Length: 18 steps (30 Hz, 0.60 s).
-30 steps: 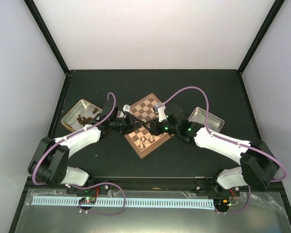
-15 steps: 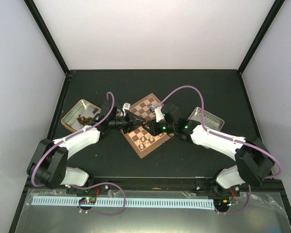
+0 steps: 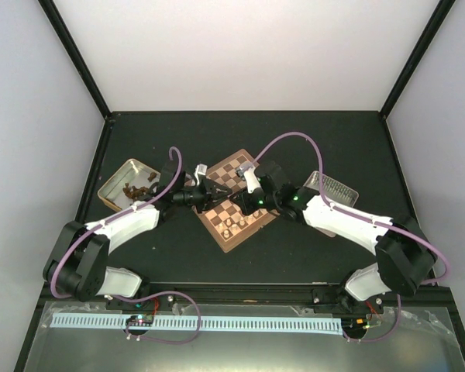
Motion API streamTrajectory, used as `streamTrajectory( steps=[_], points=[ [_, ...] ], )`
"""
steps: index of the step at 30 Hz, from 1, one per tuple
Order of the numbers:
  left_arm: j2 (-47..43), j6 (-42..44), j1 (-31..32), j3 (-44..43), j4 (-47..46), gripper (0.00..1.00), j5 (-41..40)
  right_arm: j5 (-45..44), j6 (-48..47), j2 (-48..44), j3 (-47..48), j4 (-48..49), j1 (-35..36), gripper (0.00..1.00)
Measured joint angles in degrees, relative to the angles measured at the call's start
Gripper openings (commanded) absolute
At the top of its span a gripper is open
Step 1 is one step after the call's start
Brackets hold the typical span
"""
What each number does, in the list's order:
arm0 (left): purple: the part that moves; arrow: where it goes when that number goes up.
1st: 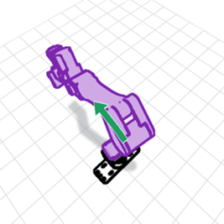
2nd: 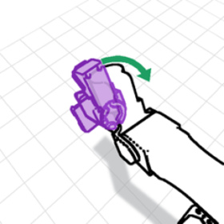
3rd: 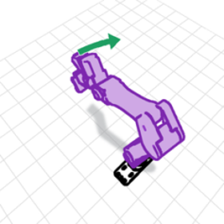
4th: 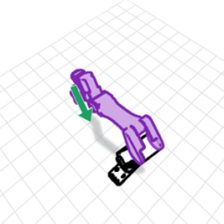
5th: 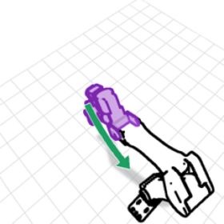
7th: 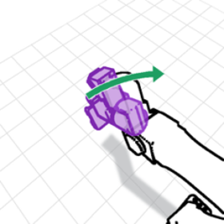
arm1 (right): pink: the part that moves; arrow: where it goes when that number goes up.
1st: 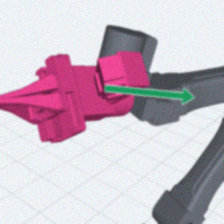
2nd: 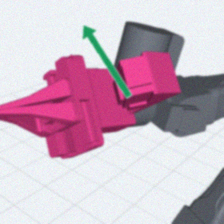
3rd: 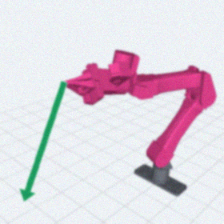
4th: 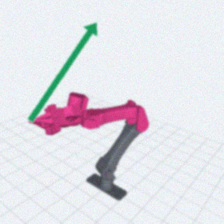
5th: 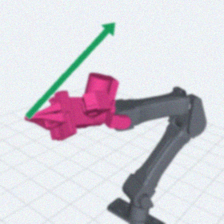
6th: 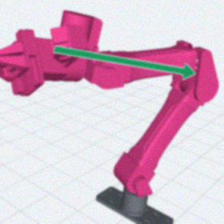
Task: Set up the chess pieces on the board
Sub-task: Place the chess piece on the chessboard.
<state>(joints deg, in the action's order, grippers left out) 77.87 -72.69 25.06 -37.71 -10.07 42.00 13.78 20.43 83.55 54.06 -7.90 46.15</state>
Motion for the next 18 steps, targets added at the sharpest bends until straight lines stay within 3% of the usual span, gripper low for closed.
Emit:
streamTrajectory(
  steps=[6,11,18],
  points=[
    [-1.66,6.49,0.09,-0.76,5.62,0.43,-4.68,-1.33,-2.56,1.7,4.94,-8.04,0.09,0.03],
    [-9.35,16.02,0.07,-1.38,17.0,0.46,-18.34,-3.43,-4.24,7.58,12.7,-18.88,0.09,0.04],
    [-22.58,22.93,0.02,0.42,25.16,0.5,-34.77,-7.56,-5.9,16.72,21.57,-31.12,1.88,0.06]
  ],
)
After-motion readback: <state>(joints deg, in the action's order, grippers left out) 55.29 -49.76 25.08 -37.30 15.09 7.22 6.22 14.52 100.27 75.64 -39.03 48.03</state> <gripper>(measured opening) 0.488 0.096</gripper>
